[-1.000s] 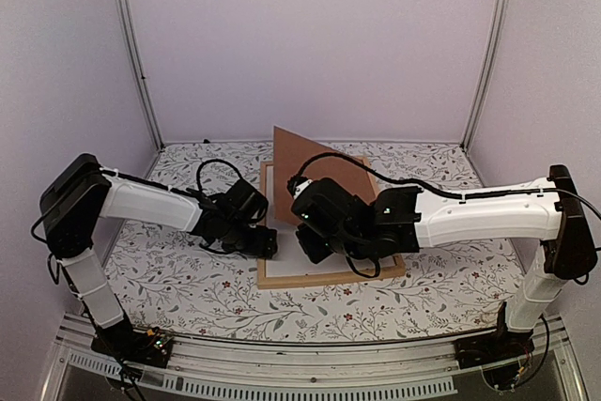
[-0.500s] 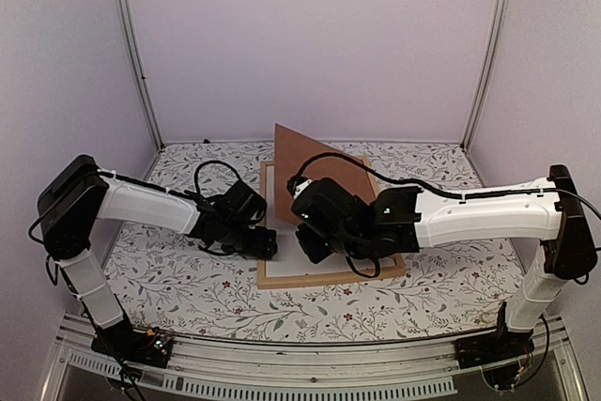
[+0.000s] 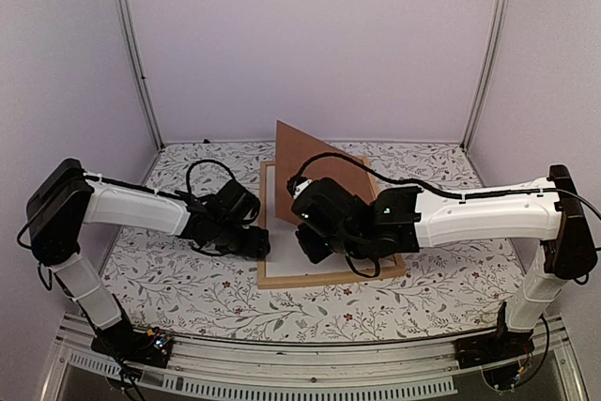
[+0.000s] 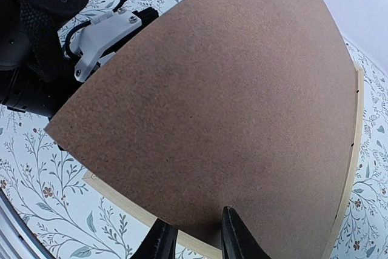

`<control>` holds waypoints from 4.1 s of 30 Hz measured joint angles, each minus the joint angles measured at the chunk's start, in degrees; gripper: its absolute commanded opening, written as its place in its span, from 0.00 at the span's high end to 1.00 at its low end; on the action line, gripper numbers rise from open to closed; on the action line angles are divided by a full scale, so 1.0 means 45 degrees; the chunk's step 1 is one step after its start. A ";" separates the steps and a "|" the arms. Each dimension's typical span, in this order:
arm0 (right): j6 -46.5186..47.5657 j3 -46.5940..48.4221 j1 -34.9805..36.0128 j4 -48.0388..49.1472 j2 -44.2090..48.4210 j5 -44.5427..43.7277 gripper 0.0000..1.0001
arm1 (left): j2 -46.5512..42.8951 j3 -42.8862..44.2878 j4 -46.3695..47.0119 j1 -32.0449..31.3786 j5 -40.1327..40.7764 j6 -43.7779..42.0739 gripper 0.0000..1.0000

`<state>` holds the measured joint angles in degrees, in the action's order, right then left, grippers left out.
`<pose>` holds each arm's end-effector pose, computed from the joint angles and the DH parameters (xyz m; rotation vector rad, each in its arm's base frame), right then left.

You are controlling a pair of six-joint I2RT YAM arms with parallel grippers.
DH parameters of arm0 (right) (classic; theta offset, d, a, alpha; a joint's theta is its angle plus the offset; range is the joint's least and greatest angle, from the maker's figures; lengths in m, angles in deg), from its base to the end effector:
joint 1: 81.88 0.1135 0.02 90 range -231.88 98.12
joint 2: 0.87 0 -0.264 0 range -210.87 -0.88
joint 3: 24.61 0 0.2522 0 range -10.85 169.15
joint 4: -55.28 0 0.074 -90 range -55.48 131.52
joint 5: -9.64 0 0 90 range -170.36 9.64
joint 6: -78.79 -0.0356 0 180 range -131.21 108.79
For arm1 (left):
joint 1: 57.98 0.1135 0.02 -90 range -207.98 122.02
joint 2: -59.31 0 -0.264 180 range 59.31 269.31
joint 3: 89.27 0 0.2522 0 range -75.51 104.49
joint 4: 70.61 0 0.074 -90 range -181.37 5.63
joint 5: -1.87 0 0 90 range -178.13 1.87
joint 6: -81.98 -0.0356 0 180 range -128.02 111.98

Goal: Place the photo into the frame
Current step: Adjust the photo on the mat board.

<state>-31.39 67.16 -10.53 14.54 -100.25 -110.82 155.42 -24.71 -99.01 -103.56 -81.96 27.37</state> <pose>0.1394 0.3567 0.2623 -0.7667 2.1446 0.1871 0.2252 -0.2243 0.1493 0.1973 2.6453 -0.3535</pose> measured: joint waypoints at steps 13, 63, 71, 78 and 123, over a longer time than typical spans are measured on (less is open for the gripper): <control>-0.0015 -0.0010 -0.0024 0.0005 0.0000 0.0102 0.74 | 0.0180 -0.0253 0.0403 0.0107 -0.0491 0.0049 0.47; -0.0044 -0.0024 -0.0029 0.0015 0.0000 0.0228 0.74 | -0.0155 -0.1477 0.2851 0.0466 -0.1185 0.1486 0.72; -0.0049 -0.0024 -0.0029 0.0010 0.0000 0.0248 0.74 | -0.1025 -0.2647 0.3866 0.0976 -0.2210 0.2093 0.71; -0.0049 -0.0024 -0.0029 0.0015 0.0000 0.0257 0.74 | -0.1574 -0.2890 0.4143 0.1341 -0.2958 0.2365 0.44; 0.0593 -0.1185 -0.0068 0.1642 0.0282 0.0588 0.75 | 0.0816 -0.0146 0.1161 0.1428 -0.3468 0.2511 0.58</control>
<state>-28.73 61.83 -10.83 21.93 -98.98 -108.17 159.10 -25.36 -93.78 -97.14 -97.57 38.67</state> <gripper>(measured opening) 0.253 0.454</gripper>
